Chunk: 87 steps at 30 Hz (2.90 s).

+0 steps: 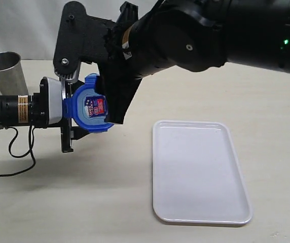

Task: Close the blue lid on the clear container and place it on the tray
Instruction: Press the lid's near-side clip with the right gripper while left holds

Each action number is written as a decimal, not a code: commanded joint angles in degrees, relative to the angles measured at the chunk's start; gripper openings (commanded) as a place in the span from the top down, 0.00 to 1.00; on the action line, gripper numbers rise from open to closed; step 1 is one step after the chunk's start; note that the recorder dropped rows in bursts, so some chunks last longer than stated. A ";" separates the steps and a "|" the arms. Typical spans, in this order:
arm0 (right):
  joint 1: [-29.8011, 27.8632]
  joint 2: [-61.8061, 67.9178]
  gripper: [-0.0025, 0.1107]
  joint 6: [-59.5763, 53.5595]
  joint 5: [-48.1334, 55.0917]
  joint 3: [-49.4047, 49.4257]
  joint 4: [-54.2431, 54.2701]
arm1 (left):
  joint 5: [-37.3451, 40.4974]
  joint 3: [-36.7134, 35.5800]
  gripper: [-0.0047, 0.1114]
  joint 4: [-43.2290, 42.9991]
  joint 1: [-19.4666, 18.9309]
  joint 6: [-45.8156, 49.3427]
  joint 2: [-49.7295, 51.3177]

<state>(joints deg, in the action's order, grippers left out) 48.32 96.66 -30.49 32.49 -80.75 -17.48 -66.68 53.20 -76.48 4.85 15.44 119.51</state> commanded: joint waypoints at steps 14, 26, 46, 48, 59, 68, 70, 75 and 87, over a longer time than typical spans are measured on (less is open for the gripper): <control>-1.84 5.62 0.56 -19.90 2.54 -1.72 14.90 | -0.86 0.31 0.96 0.03 0.49 2.45 -0.53; -1.84 7.52 0.56 -22.76 6.84 -2.84 15.15 | -0.86 0.31 0.96 0.03 0.49 2.45 -0.53; -1.84 14.78 0.74 -25.71 22.92 -10.53 23.91 | -3.28 0.31 0.96 -0.74 0.49 -2.39 -0.53; -1.84 15.25 0.74 -27.20 23.04 -10.53 26.17 | -3.28 0.31 0.96 -0.74 0.49 -2.32 -0.53; -1.55 14.37 0.73 -27.44 24.18 -10.53 25.39 | -3.28 0.31 0.96 -0.85 0.49 -3.71 -0.53; -2.82 7.45 0.73 -25.87 23.10 -10.53 25.98 | -2.41 0.31 0.96 -1.19 0.49 -6.49 -0.53; -3.59 5.71 0.72 -25.60 21.69 -10.53 25.98 | -2.27 0.31 0.96 -1.19 0.49 -6.39 -0.53; -5.15 2.90 0.50 -22.74 18.01 -10.53 27.09 | 1.15 0.31 0.96 0.31 0.49 8.66 -0.53; -5.03 10.88 0.51 -25.25 13.70 -10.53 24.86 | 0.73 0.31 0.96 0.72 0.49 8.28 -0.53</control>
<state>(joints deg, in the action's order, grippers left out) 43.47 107.48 -54.43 46.01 -91.34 6.87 -63.11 53.19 -77.23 4.95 24.30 119.67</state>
